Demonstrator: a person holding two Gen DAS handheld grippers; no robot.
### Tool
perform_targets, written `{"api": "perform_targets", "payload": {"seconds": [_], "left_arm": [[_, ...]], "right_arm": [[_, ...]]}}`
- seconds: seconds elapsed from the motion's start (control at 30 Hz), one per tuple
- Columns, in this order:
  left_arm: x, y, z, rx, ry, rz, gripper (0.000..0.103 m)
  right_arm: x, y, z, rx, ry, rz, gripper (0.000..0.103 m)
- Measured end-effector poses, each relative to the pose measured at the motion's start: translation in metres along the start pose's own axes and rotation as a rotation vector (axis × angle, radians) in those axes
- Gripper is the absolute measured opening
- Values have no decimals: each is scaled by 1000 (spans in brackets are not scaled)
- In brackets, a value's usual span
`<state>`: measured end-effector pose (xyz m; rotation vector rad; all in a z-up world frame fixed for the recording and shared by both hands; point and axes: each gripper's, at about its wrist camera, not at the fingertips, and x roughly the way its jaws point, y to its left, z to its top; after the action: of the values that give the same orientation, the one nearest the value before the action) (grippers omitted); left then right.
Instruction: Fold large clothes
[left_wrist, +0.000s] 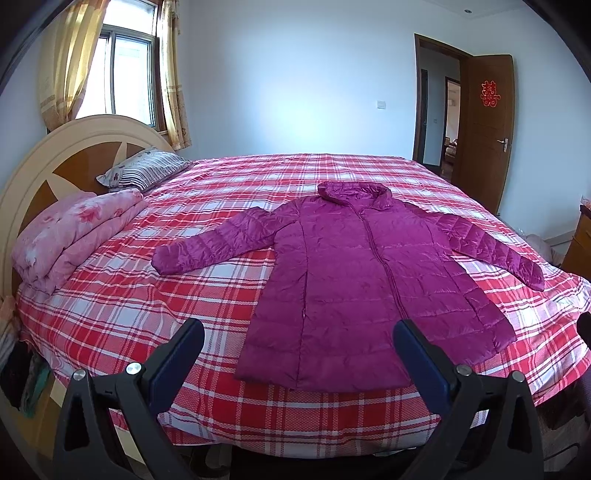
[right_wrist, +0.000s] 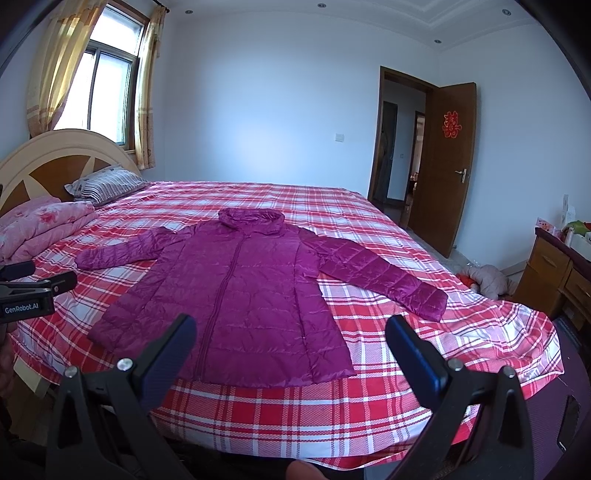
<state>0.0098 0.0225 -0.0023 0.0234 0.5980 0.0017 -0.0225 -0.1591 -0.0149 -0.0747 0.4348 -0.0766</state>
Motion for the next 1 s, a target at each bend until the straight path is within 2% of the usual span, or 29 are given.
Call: {"api": "perform_targets", "payload": {"seconds": [0.47,0.7,0.77,0.87,0.9,0.97,1.0], "left_arm": [[2,1,-1,-2,7,5,102],[17,-2,-4,12,40,-5,102],[25,-3,-6,15,64,-14,102],[43,-3,-9,12,93,-31,102],[49,-3,-10,18,96,-32,102],[63,-5,-11,29,99,-20,102],[74,-6,-11,34,100,-11,102]], "right_arm": [[0,1,0,2,1,2,103],[8,1,-5,26,8,36,103],[14,-7,-7,60,3,57,103],[28,-33,-13,197,-17,146,103],[37,-41,-16,233,7,157,103],[65,-56,-20,261,113,170,103],[75,-65,-23,270,142,150,103]]}}
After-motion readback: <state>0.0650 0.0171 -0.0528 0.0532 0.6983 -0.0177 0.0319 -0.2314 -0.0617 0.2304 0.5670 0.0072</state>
